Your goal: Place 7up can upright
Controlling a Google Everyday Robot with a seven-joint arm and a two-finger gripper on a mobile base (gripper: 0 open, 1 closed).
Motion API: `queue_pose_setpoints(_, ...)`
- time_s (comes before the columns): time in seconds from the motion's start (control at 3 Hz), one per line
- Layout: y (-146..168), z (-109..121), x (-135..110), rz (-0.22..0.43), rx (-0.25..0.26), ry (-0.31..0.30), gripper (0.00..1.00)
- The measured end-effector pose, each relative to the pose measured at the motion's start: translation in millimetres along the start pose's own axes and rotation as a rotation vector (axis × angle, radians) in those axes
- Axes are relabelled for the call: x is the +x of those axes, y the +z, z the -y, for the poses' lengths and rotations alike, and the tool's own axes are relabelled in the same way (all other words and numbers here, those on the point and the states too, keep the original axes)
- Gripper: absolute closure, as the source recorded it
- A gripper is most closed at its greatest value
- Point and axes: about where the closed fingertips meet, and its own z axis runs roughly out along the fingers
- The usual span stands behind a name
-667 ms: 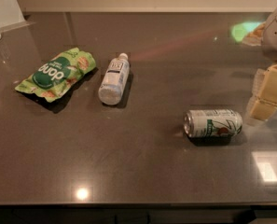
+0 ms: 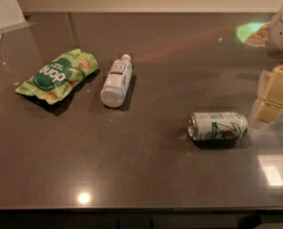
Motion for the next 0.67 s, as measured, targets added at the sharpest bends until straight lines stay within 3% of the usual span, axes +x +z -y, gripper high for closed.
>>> queue_pose_setpoints(0.67,34,-7,-5,0.011,-0.064,-0.120,0.00)
